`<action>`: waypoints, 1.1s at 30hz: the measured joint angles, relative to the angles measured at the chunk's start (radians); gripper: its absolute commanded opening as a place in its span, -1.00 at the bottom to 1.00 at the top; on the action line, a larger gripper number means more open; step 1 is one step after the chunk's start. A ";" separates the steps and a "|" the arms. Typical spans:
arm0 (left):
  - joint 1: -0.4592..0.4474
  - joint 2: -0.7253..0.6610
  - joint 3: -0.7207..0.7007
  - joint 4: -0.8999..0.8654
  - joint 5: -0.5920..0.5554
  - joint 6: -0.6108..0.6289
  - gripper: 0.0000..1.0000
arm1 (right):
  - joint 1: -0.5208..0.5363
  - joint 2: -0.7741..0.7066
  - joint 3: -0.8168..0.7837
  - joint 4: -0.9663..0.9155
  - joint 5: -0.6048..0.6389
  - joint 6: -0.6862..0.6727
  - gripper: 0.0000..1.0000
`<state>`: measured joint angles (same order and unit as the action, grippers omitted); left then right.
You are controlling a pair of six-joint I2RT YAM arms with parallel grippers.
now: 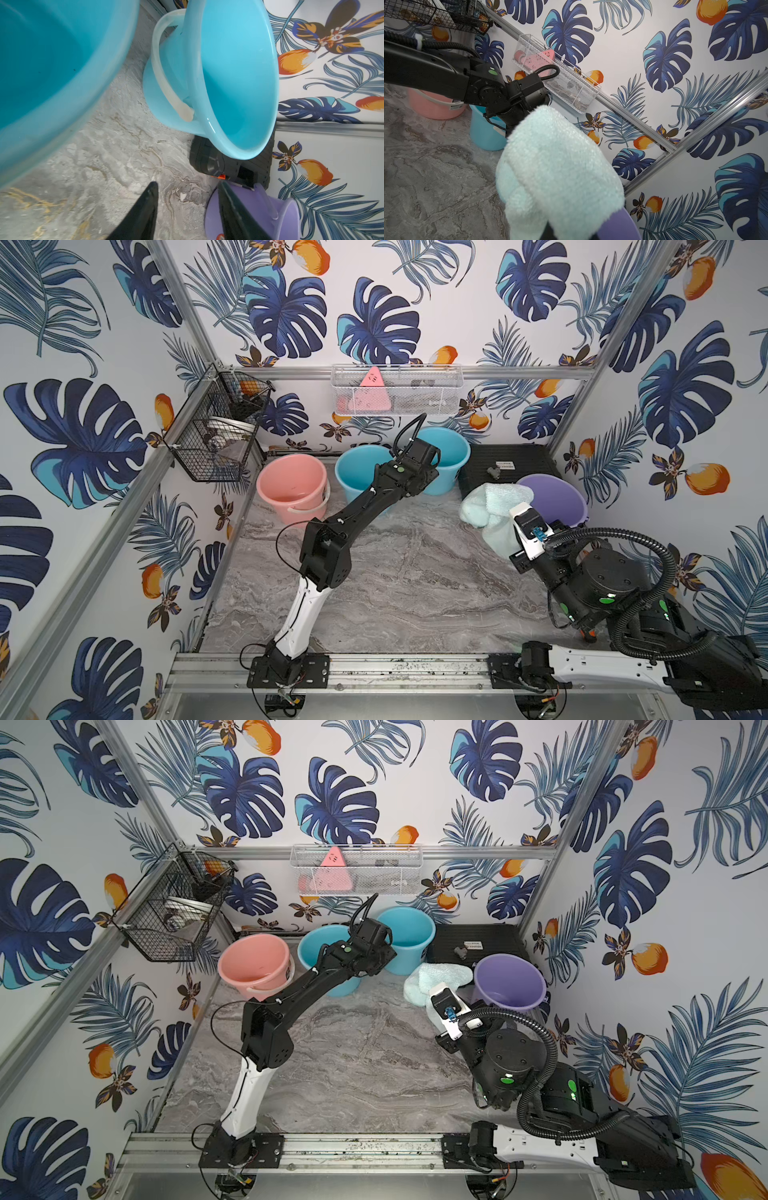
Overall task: Wipe the inside of the bucket with a cloth
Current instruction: Pick up the bucket from the center of the board.
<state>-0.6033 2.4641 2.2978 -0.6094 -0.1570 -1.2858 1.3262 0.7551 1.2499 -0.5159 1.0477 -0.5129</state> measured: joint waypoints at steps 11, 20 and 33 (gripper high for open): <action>-0.010 0.104 0.085 0.093 -0.031 -0.172 0.12 | 0.000 0.013 0.047 -0.017 -0.015 0.039 -1.00; -0.004 0.222 0.192 0.135 -0.047 -0.268 -0.03 | 0.000 0.013 0.063 -0.039 -0.030 0.058 -1.00; -0.005 0.187 0.146 0.136 -0.053 -0.313 -0.67 | 0.000 0.024 0.072 -0.063 -0.037 0.079 -1.00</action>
<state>-0.6083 2.6511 2.4439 -0.4736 -0.2096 -1.5986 1.3258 0.7795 1.3216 -0.5785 1.0111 -0.4343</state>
